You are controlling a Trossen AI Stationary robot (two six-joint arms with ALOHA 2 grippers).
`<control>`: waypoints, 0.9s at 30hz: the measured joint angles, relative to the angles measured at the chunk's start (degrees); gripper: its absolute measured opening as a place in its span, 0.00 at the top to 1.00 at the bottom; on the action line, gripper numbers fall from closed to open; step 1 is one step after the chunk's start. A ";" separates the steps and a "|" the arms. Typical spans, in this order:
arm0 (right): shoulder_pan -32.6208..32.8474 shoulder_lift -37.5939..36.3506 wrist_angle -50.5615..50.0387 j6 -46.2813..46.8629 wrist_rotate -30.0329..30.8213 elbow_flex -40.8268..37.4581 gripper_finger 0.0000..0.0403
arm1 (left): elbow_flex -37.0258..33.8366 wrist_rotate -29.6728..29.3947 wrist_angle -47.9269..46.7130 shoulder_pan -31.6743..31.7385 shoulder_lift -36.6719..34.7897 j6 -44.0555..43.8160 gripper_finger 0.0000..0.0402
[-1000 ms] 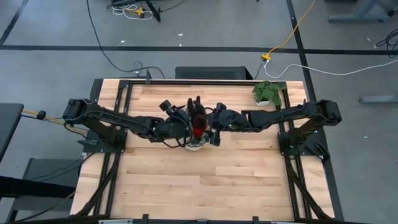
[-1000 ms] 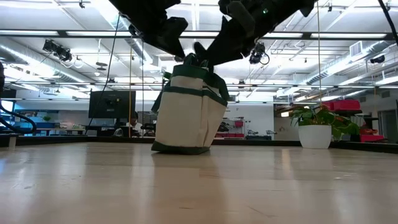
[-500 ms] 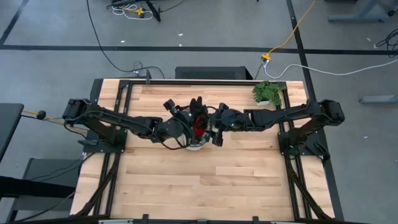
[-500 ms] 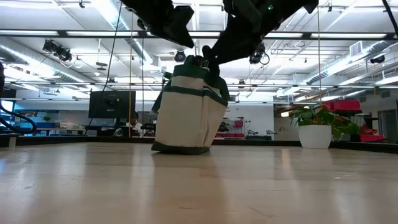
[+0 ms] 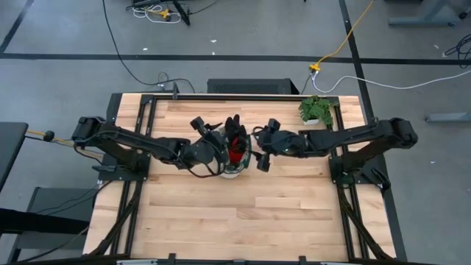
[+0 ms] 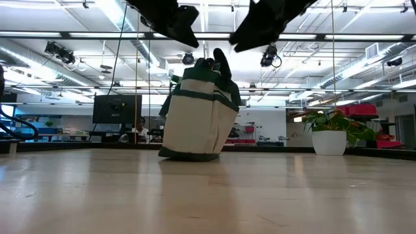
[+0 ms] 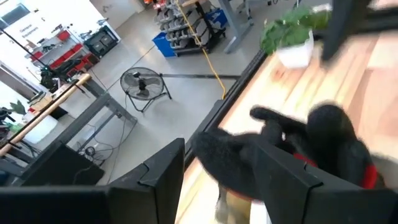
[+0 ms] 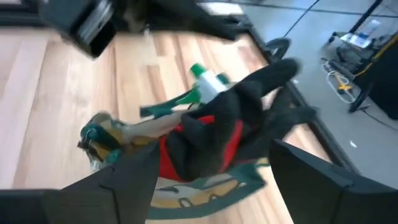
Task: Pick & Place Garden tools in Gardening bag
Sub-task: Return to Home Position
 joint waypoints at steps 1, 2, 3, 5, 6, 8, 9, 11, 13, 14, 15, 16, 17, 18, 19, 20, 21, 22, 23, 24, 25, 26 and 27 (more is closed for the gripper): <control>0.19 -0.91 -0.37 0.47 0.62 0.00 0.26 | -0.06 -0.12 -1.31 -0.24 -0.51 -0.26 0.53; 0.29 -1.78 -0.82 0.91 0.96 0.04 0.26 | -0.11 -0.37 -2.17 -0.46 -1.01 -1.05 0.53; 0.46 -2.61 -2.01 1.49 1.38 0.11 0.26 | -0.01 -0.63 -2.72 -0.58 -1.48 -1.99 0.53; 0.83 -3.80 -5.58 3.41 2.69 0.11 0.26 | 0.02 -0.47 -7.98 -0.81 -2.76 -6.11 0.53; 0.98 -4.25 -7.22 4.73 3.23 0.11 0.26 | 0.00 -0.54 -11.01 -1.03 -3.28 -8.63 0.53; 1.31 -4.72 -10.84 7.09 2.93 0.11 0.26 | 0.00 -0.95 -17.38 -1.33 -4.15 -14.66 0.53; 1.47 -4.75 -12.42 7.66 1.81 0.11 0.26 | -0.02 -1.17 -21.03 -1.56 -4.66 -17.89 0.53; 2.00 -4.56 -15.93 8.03 -0.02 0.07 0.26 | -0.07 -2.14 -27.79 -2.60 -5.27 -24.24 0.53; 2.56 -4.42 -16.54 9.57 -0.29 0.02 0.26 | -0.08 -2.87 -33.66 -4.32 -5.41 -29.24 0.53; 2.98 -4.42 -16.94 10.02 0.08 0.02 0.26 | -0.09 -3.22 -36.20 -5.47 -5.56 -31.14 0.53; 3.36 -4.42 -17.50 10.07 0.67 0.02 0.26 | -0.09 -3.81 -38.22 -6.68 -5.67 -32.99 0.53; 3.66 -4.44 -17.73 10.05 1.01 0.02 0.26 | -0.09 -4.57 -40.26 -8.00 -5.79 -34.68 0.53; 4.08 -4.47 -17.73 10.03 1.42 0.02 0.26 | -0.09 -5.14 -42.84 -9.40 -6.08 -36.55 0.53; 4.46 -4.55 -17.82 10.02 1.72 0.02 0.26 | -0.09 -5.76 -45.44 -10.89 -6.42 -38.63 0.53; 4.80 -4.58 -17.99 10.03 1.92 0.02 0.26 | -0.08 -6.63 -47.11 -12.16 -6.65 -40.72 0.53; 5.16 -4.73 -18.33 10.04 1.94 0.02 0.26 | -0.04 -7.52 -48.75 -13.44 -6.65 -42.23 0.53; 5.58 -4.89 -18.92 10.09 1.95 0.02 0.26 | -0.04 -8.12 -50.76 -14.81 -6.56 -43.67 0.53; 6.00 -5.02 -19.15 10.39 2.02 0.02 0.26 | -0.07 -9.10 -52.53 -16.09 -6.52 -45.12 0.53; 6.37 -5.13 -18.99 10.47 2.03 0.03 0.26 | -0.09 -10.31 -53.78 -17.20 -6.59 -46.52 0.53; 6.74 -5.36 -19.16 10.49 2.04 0.03 0.26 | -0.09 -11.41 -54.88 -18.15 -6.70 -47.88 0.53; 7.17 -5.65 -19.17 10.47 2.32 -0.17 0.26 | -0.09 -11.84 -55.72 -18.80 -6.77 -48.92 0.53; 7.60 -6.13 -18.67 10.50 3.11 -0.48 0.26 | -0.14 -11.85 -56.30 -19.29 -6.75 -49.56 0.53; 8.11 -6.80 -18.32 10.91 4.20 -1.16 0.26 | -0.74 -12.08 -56.40 -19.69 -6.76 -49.93 0.53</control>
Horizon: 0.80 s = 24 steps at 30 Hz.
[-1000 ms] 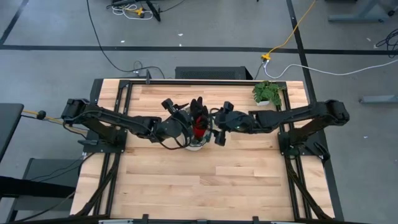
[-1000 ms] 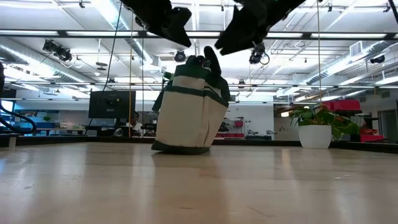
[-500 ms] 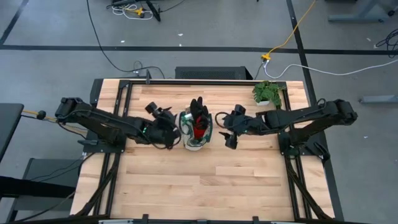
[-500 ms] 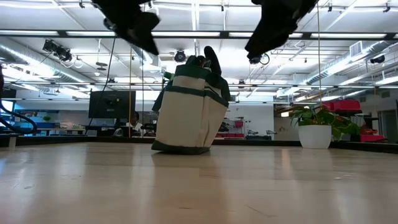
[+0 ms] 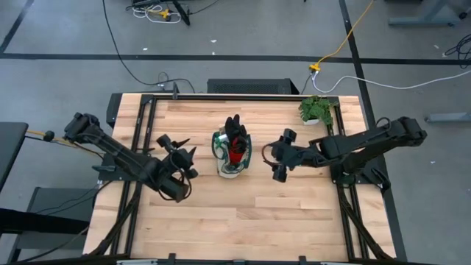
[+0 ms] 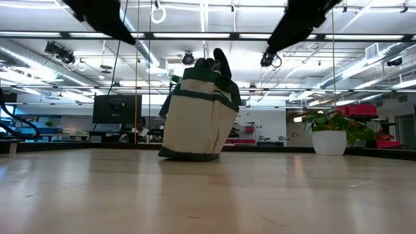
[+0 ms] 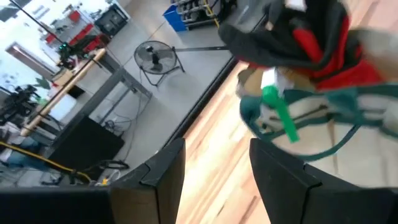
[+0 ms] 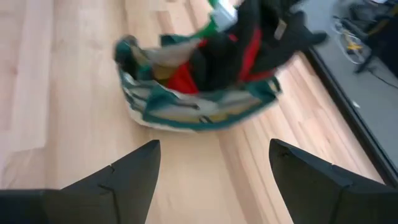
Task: Pick & Place Garden tools in Gardening bag
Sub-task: Return to Home Position
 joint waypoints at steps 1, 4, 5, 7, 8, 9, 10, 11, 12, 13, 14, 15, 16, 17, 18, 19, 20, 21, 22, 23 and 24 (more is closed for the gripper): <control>0.56 -0.79 -0.15 0.87 1.21 -0.97 0.26 | -1.10 -0.19 0.00 -0.40 -0.24 -0.67 0.54; 2.16 -3.96 -0.28 4.21 4.09 -4.84 0.26 | -6.59 0.81 2.03 -1.54 -1.89 -3.97 0.57; 2.74 -5.54 0.14 5.47 4.79 -6.42 0.26 | -8.94 1.15 3.39 -1.86 -2.55 -5.25 0.59; 3.89 -8.73 1.30 7.21 5.52 -9.63 0.26 | -14.01 1.53 7.07 -2.69 -4.26 -6.98 0.61; 4.31 -10.43 2.62 7.59 5.54 -11.36 0.26 | -16.18 1.47 9.08 -2.93 -5.25 -7.01 0.63; 4.63 -12.14 3.79 7.83 5.33 -12.95 0.26 | -18.13 1.30 11.38 -3.00 -6.18 -7.03 0.64; 4.95 -13.85 4.76 8.13 5.35 -14.44 0.26 | -20.07 1.19 13.17 -2.99 -7.20 -7.16 0.66; 5.16 -15.63 6.01 8.50 5.34 -15.87 0.26 | -21.87 1.17 14.44 -2.94 -8.34 -7.17 0.67; 5.38 -17.41 7.19 8.65 5.30 -17.26 0.26 | -23.48 0.89 16.48 -2.84 -9.45 -7.10 0.69; 5.62 -19.14 8.25 8.70 5.29 -18.63 0.26 | -24.64 0.38 18.82 -2.65 -10.37 -6.69 0.70; 5.74 -20.69 9.62 8.61 5.30 -19.95 0.26 | -25.72 -0.15 20.93 -2.45 -11.44 -6.00 0.71; 5.81 -22.23 10.95 8.49 5.34 -21.25 0.26 | -26.71 -0.58 22.34 -2.31 -12.62 -4.92 0.72; 5.83 -23.77 12.25 8.47 5.35 -22.61 0.26 | -27.49 -1.25 23.80 -2.04 -13.57 -3.30 0.73; 5.83 -25.27 13.19 8.41 5.33 -23.96 0.26 | -28.06 -1.83 26.02 -1.60 -14.28 -1.46 0.74; 5.83 -26.65 14.11 8.04 5.41 -25.26 0.26 | -28.69 -2.35 28.56 -1.05 -15.11 0.80 0.75; 5.83 -27.84 15.35 7.79 5.56 -26.47 0.26 | -29.30 -2.70 30.92 -0.38 -16.13 3.49 0.76; 5.83 -29.20 16.11 7.48 5.72 -27.70 0.26 | -29.76 -2.70 33.40 0.38 -16.83 6.28 0.77; 5.83 -30.54 16.53 7.43 5.82 -28.96 0.26 | -30.25 -2.51 36.37 1.32 -17.36 9.21 0.78; 5.81 -31.55 17.37 7.14 5.84 -29.93 0.26 | -31.03 -2.16 38.74 2.35 -17.92 12.07 0.78; 5.81 -32.58 18.54 6.96 5.89 -30.82 0.26 | -31.93 -1.53 40.85 3.54 -18.56 15.01 0.79; 5.81 -33.85 19.16 6.57 6.13 -31.81 0.26 | -32.78 -0.31 43.27 4.89 -19.07 17.64 0.80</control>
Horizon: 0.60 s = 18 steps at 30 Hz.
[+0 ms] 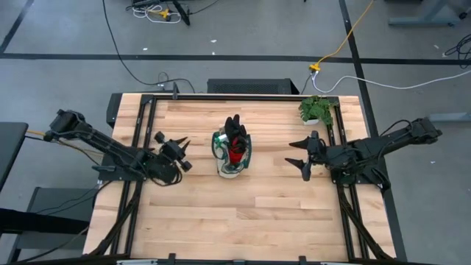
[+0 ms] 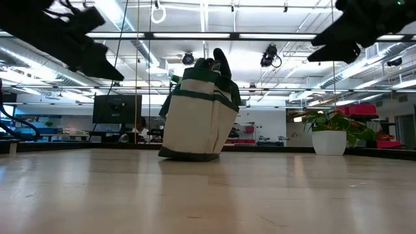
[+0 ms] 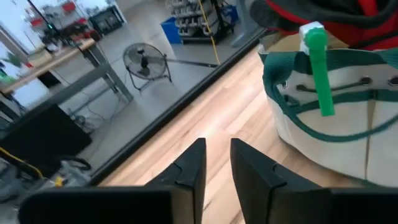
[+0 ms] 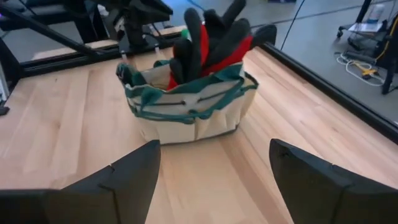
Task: Pick & Place Garden tools in Gardening bag
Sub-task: Return to Home Position
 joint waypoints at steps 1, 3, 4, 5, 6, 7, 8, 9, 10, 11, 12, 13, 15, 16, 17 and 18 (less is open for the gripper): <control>0.00 -1.12 0.25 -0.45 0.31 -0.90 0.26 | -0.89 1.61 2.87 1.64 -0.65 2.27 0.81; -0.02 -2.76 0.94 -0.93 0.52 -1.92 0.26 | -3.07 5.36 9.40 4.78 -1.93 7.24 0.82; 0.00 -3.64 0.96 -1.09 0.46 -2.54 0.26 | -4.44 7.77 14.05 6.58 -2.30 10.47 0.83; 0.00 -4.50 0.55 -1.39 0.48 -3.01 0.26 | -5.75 10.42 18.98 8.27 -2.61 14.04 0.84; 0.00 -5.12 0.73 -1.89 0.52 -3.32 0.26 | -7.19 13.16 23.51 9.87 -3.10 17.70 0.84; 0.00 -5.92 1.08 -2.19 0.62 -3.82 0.26 | -8.55 15.80 28.13 11.51 -3.51 20.62 0.85; 0.00 -7.06 0.67 -2.53 0.74 -4.55 0.26 | -9.84 18.70 32.71 13.19 -3.82 22.84 0.85; 0.00 -8.36 -0.01 -2.90 1.01 -5.29 0.26 | -11.12 21.52 36.54 14.80 -4.24 24.87 0.85; 0.00 -9.51 -0.01 -3.02 1.18 -5.80 0.26 | -12.29 23.63 38.96 16.16 -4.84 26.33 0.86; 0.00 -10.67 0.04 -3.03 1.26 -6.26 0.26 | -13.43 25.60 40.96 17.33 -5.47 26.93 0.86; 0.00 -11.94 -0.55 -3.03 1.67 -7.03 0.26 | -14.34 27.46 42.08 18.49 -6.05 26.99 0.86; 0.00 -13.02 -1.14 -3.03 2.19 -8.01 0.26 | -15.22 29.24 42.80 19.58 -6.68 26.66 0.86; 0.00 -15.22 -0.91 -3.00 2.22 -9.58 0.26 | -17.23 36.17 44.24 21.34 -8.03 25.69 0.86; 0.02 -16.44 -0.88 -2.95 2.19 -10.46 0.26 | -18.07 40.42 45.05 22.20 -8.43 25.27 0.86; 0.02 -17.50 -0.71 -2.99 2.19 -11.35 0.26 | -18.93 44.46 45.76 22.96 -8.88 24.98 0.86; 0.02 -18.45 0.28 -3.19 2.18 -12.16 0.26 | -19.77 48.15 46.09 23.62 -9.36 24.34 0.86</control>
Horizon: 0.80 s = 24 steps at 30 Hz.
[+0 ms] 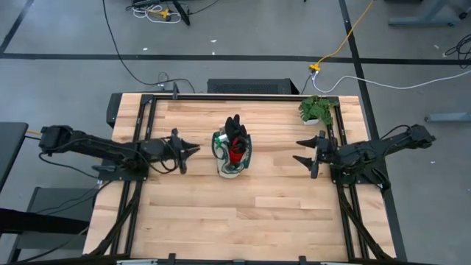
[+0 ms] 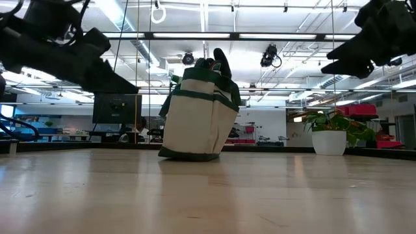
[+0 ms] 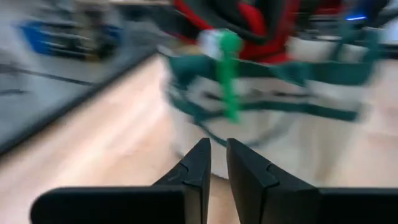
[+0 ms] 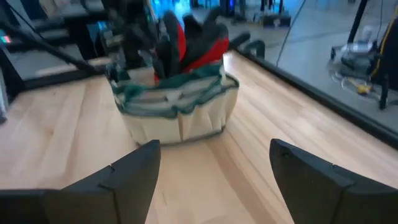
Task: Pick & Place Garden tools in Gardening bag
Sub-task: Return to Home Position
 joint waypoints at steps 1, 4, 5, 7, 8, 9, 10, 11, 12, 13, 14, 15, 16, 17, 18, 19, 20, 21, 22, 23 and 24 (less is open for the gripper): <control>0.00 -0.97 1.44 -0.70 -0.08 -0.81 0.26 | -0.78 3.75 0.60 0.68 -0.26 -0.56 0.86; 0.00 -3.32 4.75 -3.05 -0.25 -3.15 0.26 | -3.12 12.97 4.41 2.25 -0.48 -0.67 0.86; -0.02 -4.13 5.88 -3.72 -0.26 -3.85 0.26 | -3.90 14.45 5.88 2.64 -0.49 -0.68 0.86; -0.02 -5.47 8.33 -4.54 -0.22 -5.63 0.26 | -5.60 15.40 8.86 3.37 -0.48 -0.91 0.86; -0.02 -6.14 9.41 -4.86 -0.29 -6.59 0.26 | -5.88 15.47 9.13 3.73 -0.43 -0.97 0.86; -0.02 -6.83 10.27 -4.83 -0.48 -7.58 0.26 | -5.85 15.54 9.12 3.99 -0.44 -1.10 0.86; 0.00 -7.36 11.03 -4.50 -0.72 -8.66 0.26 | -5.85 15.97 9.11 4.00 -0.45 -1.10 0.86; -0.02 -7.92 12.13 -4.00 -1.33 -9.80 0.26 | -5.85 17.21 9.12 3.98 -0.42 -1.11 0.86; 0.00 -8.41 13.25 -3.87 -2.33 -10.89 0.26 | -5.85 18.70 9.17 3.97 -0.39 -1.09 0.86; -0.02 -8.96 14.01 -3.84 -3.38 -12.01 0.26 | -5.86 20.24 9.16 3.97 -0.38 -1.00 0.86; 0.00 -9.38 15.03 -3.67 -4.16 -13.22 0.26 | -5.87 21.31 9.09 3.95 -0.38 -0.94 0.86; 0.00 -9.76 16.27 -3.32 -4.48 -14.40 0.26 | -5.87 21.52 9.12 3.95 -0.38 -0.98 0.86; 0.00 -10.11 15.97 -2.58 -4.96 -14.96 0.26 | -5.87 21.44 9.12 3.95 -0.38 -1.31 0.86; -0.02 -10.07 16.40 -2.34 -5.63 -14.86 0.26 | -5.87 21.41 9.08 3.95 -0.38 -2.25 0.86; -0.02 -9.92 16.87 -2.36 -6.63 -14.79 0.26 | -5.87 21.34 9.06 3.95 -0.38 -2.71 0.86; 0.00 -9.99 16.91 -2.52 -7.45 -14.79 0.26 | -5.87 21.18 9.05 3.95 -0.38 -3.25 0.86; 0.00 -10.03 16.89 -2.64 -8.28 -14.79 0.26 | -5.90 20.99 9.12 3.95 -0.38 -3.69 0.86; 0.00 -10.03 16.73 -2.58 -8.90 -14.79 0.26 | -5.90 20.83 9.19 3.95 -0.38 -3.70 0.86; 0.00 -10.01 16.41 -2.29 -9.28 -14.79 0.26 | -5.90 20.65 9.24 3.95 -0.38 -3.71 0.86; -0.02 -10.01 16.21 -1.97 -9.48 -14.79 0.26 | -5.90 20.57 9.18 3.95 -0.38 -3.71 0.86; -0.08 -10.01 16.23 -2.12 -9.28 -14.79 0.26 | -5.90 20.52 9.20 3.95 -0.38 -3.71 0.86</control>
